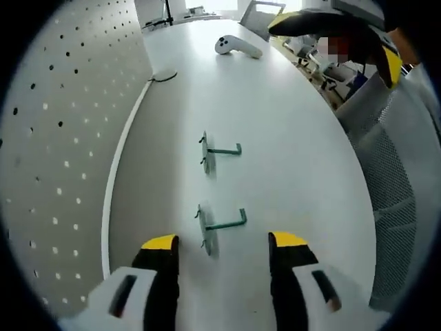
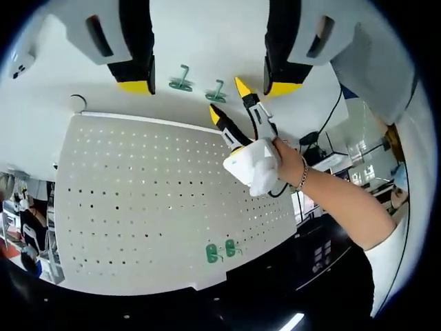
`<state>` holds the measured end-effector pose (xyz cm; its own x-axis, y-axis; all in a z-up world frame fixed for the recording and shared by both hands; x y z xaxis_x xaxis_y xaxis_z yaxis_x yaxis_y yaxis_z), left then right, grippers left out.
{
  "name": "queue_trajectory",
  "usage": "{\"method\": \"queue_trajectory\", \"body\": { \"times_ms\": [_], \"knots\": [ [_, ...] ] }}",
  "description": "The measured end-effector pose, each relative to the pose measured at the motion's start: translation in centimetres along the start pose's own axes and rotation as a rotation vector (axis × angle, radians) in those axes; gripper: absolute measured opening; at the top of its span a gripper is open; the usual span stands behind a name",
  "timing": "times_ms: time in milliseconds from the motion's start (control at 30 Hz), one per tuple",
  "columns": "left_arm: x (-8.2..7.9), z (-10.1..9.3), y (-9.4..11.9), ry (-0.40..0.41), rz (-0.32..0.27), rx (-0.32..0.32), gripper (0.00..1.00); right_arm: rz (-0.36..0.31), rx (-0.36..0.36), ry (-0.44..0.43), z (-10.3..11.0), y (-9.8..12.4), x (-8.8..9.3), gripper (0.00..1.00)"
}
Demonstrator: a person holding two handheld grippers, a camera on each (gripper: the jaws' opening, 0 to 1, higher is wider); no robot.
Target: Insert the hook assembly into the mounting plate slot until the hook locks in place.
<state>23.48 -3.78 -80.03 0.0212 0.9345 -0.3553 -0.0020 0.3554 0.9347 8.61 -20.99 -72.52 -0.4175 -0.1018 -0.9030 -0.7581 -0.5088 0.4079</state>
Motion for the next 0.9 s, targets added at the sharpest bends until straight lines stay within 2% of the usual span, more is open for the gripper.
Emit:
{"method": "queue_trajectory", "body": {
  "times_ms": [67, 267, 367, 567, 733, 900],
  "knots": [
    [-0.01, 0.31, -0.03, 0.017, 0.002, -0.009, 0.44, 0.001, -0.001, -0.002, -0.01, -0.04, 0.05, 0.62],
    [0.18, 0.24, 0.07, 0.032, 0.009, -0.018, 0.36, 0.001, -0.003, -0.002, 0.03, -0.02, 0.03, 0.61],
    [0.29, 0.29, 0.15, 0.032, 0.012, -0.023, 0.29, -0.002, -0.001, -0.003, -0.01, 0.00, 0.00, 0.61],
    [0.40, 0.54, 0.13, 0.051, 0.000, -0.039, 0.20, -0.002, 0.001, -0.002, -0.05, 0.02, 0.02, 0.61],
    [0.47, 0.87, 0.16, 0.053, 0.012, -0.057, 0.09, -0.003, 0.003, -0.003, -0.08, 0.08, -0.02, 0.60],
    [0.55, 0.95, 0.18, 0.064, 0.006, -0.071, 0.06, -0.003, 0.003, -0.002, -0.08, 0.09, -0.04, 0.60]
  ]
}}
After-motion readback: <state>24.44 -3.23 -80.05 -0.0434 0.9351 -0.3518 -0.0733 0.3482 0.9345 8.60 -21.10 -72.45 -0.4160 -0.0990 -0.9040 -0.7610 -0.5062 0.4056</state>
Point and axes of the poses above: the point that each gripper's makers call its tool centre point, and the gripper's own axes: y roughly backward along the fingers, z roughly to its left, x roughly out of its underside, the point moved 9 cm from there along y, roughly backward along the fingers, and after that the axes turned 5 degrees about z, right-handed, at the moved point
